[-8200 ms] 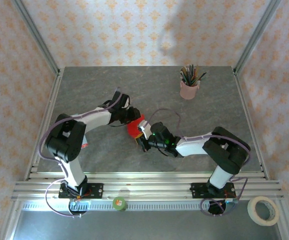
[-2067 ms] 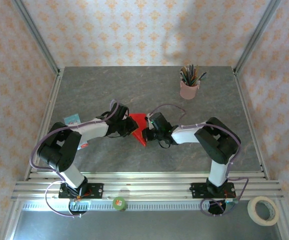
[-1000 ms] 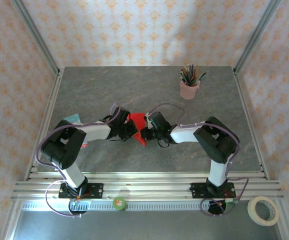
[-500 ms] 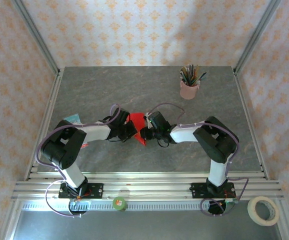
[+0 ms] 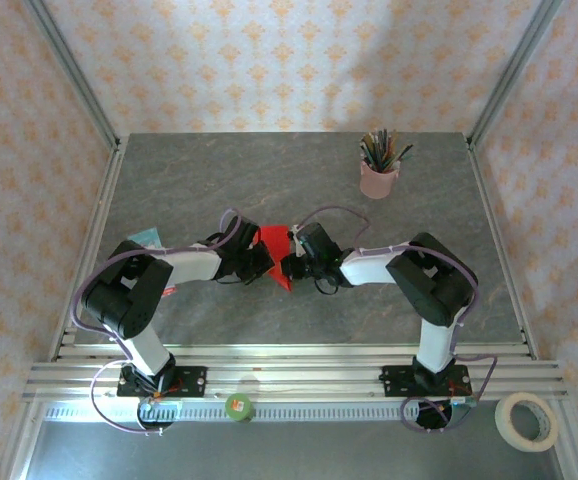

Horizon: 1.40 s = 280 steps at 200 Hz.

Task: Fold a paper plane with a square sheet of paper (pick it up from the middle)

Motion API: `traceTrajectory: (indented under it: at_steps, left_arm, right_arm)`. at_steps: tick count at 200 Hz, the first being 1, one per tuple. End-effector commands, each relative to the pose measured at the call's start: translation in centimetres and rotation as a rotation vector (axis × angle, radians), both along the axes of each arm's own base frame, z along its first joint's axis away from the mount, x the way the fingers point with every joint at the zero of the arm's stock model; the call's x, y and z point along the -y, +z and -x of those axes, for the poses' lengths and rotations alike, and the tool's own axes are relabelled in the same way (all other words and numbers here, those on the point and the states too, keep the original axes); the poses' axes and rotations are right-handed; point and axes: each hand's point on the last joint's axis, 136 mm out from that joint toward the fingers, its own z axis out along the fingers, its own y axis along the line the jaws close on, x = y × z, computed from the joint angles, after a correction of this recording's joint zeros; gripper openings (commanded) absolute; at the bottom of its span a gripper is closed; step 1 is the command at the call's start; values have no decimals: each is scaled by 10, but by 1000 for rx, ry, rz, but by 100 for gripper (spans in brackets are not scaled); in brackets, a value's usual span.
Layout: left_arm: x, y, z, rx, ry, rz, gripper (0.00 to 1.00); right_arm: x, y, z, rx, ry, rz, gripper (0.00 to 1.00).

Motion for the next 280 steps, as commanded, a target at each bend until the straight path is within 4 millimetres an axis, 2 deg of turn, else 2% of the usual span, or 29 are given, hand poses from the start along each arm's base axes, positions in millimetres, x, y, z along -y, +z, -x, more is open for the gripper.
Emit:
traceTrajectory:
  at_steps: [1, 25, 56, 111, 140, 171, 183, 188, 217, 280]
  left_arm:
    - [2, 6, -5, 17, 12, 8, 6]
    - [9, 23, -12, 57, -6, 39, 9]
    - [5, 38, -28, 100, -25, 18, 12]
    - [-12, 34, -59, 108, -64, -73, 16]
    - [-16, 18, -71, 77, -93, -138, 16]
    - [-17, 4, -75, 53, -106, -177, 16]
    - [-19, 3, -74, 48, -108, -186, 15]
    - [-21, -11, -70, 15, -113, -199, 15]
    - [-27, -25, -60, -24, -124, -231, 15]
    - [-30, -38, -53, -56, -142, -261, 13]
  right_arm:
    - [10, -14, 4, -47, -26, 59, 8]
    - [12, -16, 3, -46, -37, 64, 5]
    - [14, -15, 1, -37, -49, 69, 4]
    - [14, -12, -2, -26, -61, 64, 3]
    - [13, -9, -3, -20, -67, 54, 3]
    - [13, -5, -5, -13, -73, 47, 3]
    - [12, -4, -5, -8, -74, 44, 3]
    - [12, -3, -6, -5, -74, 43, 3]
    - [13, 2, -9, 10, -90, 40, 2]
    - [14, 11, -13, 44, -106, 26, 2]
